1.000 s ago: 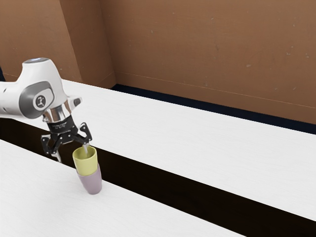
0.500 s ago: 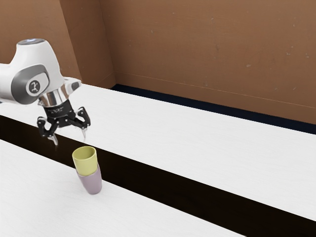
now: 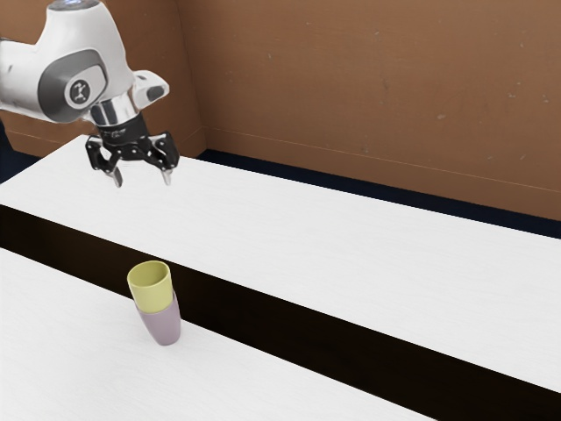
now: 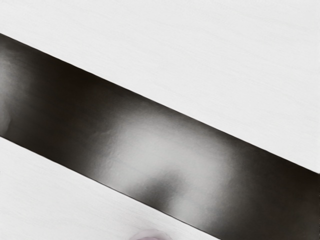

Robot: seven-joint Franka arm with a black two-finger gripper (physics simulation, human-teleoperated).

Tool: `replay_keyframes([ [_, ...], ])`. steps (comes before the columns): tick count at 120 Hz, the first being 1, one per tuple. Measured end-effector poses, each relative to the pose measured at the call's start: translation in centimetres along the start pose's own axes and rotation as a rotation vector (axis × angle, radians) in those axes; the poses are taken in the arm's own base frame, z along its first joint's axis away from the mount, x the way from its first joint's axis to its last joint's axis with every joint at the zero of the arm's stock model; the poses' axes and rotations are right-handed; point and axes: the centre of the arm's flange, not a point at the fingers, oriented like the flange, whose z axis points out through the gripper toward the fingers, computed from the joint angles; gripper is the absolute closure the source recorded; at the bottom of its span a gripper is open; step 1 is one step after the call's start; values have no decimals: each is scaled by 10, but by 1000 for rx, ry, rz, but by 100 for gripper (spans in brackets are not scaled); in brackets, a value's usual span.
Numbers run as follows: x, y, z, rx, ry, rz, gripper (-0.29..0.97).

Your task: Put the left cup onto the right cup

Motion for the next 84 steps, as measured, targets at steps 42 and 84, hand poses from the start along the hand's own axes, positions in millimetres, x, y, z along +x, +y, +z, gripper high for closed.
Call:
replay_keyframes([
  [42, 36, 12, -15, 17, 25, 125, 0],
  [84, 57, 19, -21, 46, 24, 235, 0],
])
